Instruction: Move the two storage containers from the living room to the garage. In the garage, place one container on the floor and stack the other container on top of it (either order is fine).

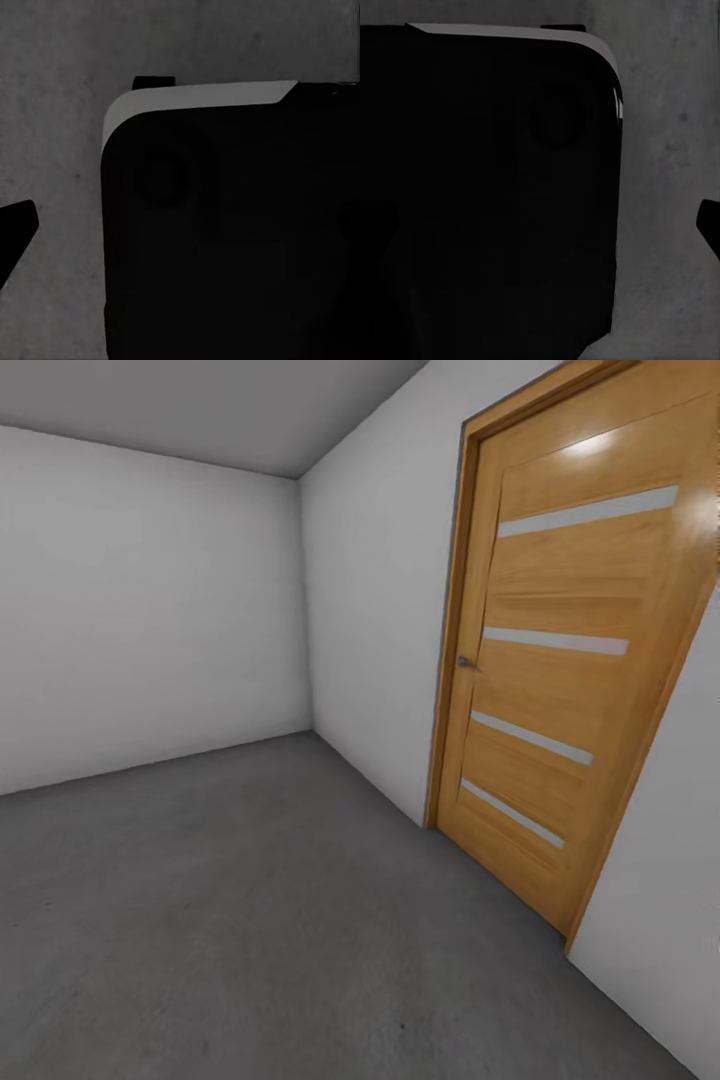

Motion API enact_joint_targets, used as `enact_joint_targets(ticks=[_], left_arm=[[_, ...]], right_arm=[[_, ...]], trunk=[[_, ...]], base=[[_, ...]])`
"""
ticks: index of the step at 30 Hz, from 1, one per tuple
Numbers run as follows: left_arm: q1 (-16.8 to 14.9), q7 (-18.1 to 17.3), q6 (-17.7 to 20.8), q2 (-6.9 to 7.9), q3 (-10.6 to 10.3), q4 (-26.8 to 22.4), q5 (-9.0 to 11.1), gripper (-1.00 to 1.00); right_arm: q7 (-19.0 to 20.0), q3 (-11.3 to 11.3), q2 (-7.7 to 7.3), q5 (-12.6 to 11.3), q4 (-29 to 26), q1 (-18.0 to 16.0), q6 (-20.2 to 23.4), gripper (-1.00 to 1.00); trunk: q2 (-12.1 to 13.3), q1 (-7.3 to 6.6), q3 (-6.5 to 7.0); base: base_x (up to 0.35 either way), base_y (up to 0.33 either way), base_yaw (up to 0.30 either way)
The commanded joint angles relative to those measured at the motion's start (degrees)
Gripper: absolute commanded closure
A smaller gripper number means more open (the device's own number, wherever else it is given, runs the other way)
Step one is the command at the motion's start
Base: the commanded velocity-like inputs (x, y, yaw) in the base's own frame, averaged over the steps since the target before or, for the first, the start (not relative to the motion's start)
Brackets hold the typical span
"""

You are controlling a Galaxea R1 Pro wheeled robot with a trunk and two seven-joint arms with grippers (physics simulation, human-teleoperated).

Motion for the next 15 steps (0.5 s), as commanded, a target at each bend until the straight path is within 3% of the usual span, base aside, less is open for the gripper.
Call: enact_joint_targets(ticks=[1, 5, 15], left_arm=[[-0.01, -0.06, -0.16, 0.00, 0.02, 0.01, 0.03, -1.00], [-0.01, -0.09, -0.16, 0.00, 0.03, 0.06, 0.03, -1.00], [-0.01, -0.16, 0.00, 0.00, -0.03, 0.07, 0.02, -1.00]], right_arm=[[-0.01, -0.03, 0.01, -0.06, 0.07, -0.05, -0.21, -1.00], [-0.01, -0.03, 0.01, -0.06, 0.07, -0.05, -0.16, -1.00], [-0.01, -0.03, 0.01, -0.06, 0.07, -0.05, -0.13, -1.00]], trunk=[[-0.02, 0.03, -0.03], [-0.02, 0.03, 0.02], [-0.02, 0.03, 0.03]], base=[[0.336, 0.076, -0.198], [0.258, 0.083, -0.083], [0.108, 0.074, -0.010]])
